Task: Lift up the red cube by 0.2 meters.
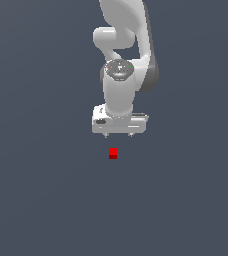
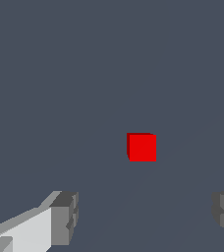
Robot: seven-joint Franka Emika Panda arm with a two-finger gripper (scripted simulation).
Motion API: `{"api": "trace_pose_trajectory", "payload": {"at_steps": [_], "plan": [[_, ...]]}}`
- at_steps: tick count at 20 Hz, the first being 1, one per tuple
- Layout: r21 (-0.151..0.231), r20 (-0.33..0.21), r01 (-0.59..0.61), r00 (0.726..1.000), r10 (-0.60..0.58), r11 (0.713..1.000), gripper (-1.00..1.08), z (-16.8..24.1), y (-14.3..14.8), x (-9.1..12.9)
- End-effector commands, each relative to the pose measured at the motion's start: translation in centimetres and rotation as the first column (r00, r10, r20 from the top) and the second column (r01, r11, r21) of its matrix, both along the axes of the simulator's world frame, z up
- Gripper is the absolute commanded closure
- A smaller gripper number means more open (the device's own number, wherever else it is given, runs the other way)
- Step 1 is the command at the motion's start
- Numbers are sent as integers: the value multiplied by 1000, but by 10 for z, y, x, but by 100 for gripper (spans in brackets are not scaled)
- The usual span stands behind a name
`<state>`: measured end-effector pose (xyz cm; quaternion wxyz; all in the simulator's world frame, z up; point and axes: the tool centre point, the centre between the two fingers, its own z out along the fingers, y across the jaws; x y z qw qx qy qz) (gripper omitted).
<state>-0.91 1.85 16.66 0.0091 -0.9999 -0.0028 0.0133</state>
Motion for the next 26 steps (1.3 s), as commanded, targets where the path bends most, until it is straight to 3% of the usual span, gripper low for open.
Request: {"api": "trace_pose_trajectory", "payload": {"at_steps": [1,10,26], "plan": [[0,0,0,1000,0,1000,-92,0,0,0],[-3,5,0,1000,0,1000,-92,-25,-4,0],[-17,25,0,1000,0,1000,-92,-136,-23,7]]}}
